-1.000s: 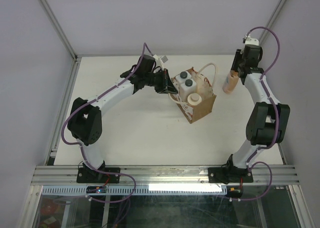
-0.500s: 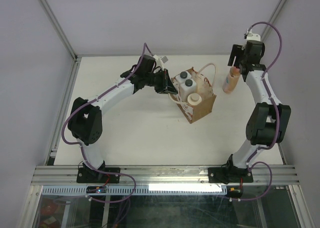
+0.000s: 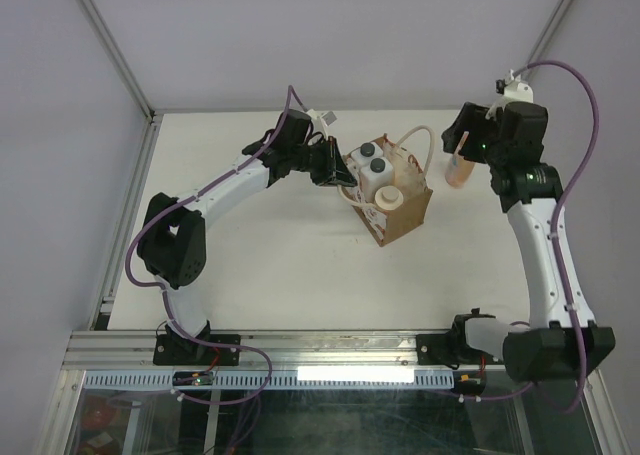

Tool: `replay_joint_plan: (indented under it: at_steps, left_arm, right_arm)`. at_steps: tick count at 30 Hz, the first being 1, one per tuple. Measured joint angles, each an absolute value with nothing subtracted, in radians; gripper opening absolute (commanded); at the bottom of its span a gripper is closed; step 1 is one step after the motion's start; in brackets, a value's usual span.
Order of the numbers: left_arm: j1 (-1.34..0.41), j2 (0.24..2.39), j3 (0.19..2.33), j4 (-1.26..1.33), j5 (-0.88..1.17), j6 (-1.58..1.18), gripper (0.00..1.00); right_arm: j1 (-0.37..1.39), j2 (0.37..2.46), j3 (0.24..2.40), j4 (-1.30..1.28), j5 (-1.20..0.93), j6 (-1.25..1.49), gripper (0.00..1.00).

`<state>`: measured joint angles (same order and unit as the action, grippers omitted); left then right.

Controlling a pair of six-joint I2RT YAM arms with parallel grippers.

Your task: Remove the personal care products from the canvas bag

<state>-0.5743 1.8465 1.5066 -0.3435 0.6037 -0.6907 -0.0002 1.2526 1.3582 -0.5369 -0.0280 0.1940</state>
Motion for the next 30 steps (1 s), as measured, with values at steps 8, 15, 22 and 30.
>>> replay_joint_plan:
  at_steps: [8,15,22,30]
  left_arm:
    - [-0.574,1.847,1.499,-0.327,0.604,-0.703,0.00]
    - [-0.574,1.847,1.463,-0.312,0.603,-0.723,0.00]
    - [-0.574,1.846,1.461,-0.298,0.603,-0.738,0.00]
    - [-0.574,1.846,1.460,-0.291,0.604,-0.745,0.00]
  right_arm:
    - [0.155,1.106,1.293,-0.604,-0.222,0.165,0.66]
    - [0.242,1.266,1.292,-0.636,-0.267,0.138,0.60]
    - [0.241,1.405,1.296,-0.665,-0.228,0.092,0.56]
    - [0.223,1.476,1.296,-0.622,-0.220,0.060,0.42]
